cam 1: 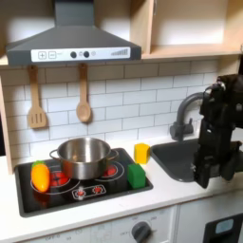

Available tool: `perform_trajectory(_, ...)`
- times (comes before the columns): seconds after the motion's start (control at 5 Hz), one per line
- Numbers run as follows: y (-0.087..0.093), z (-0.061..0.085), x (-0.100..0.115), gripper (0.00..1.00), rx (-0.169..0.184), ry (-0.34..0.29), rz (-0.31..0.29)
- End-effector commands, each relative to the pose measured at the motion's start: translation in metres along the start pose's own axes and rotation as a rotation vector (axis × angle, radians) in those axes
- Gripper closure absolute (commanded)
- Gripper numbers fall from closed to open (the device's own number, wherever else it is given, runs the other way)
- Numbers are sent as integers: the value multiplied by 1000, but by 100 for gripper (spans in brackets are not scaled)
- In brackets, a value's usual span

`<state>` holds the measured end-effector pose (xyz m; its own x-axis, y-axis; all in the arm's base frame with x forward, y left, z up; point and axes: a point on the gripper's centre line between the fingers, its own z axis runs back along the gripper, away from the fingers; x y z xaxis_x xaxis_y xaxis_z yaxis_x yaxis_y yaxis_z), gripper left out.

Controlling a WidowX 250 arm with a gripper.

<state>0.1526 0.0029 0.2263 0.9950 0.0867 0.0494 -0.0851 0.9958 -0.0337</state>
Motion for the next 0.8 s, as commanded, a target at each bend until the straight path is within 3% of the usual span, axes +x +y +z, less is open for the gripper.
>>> perform_trajectory(0.0,6,-8,34,0,-8,-14,28)
perform_trajectory(0.6,20,-23,85,0,-26,-53,51)
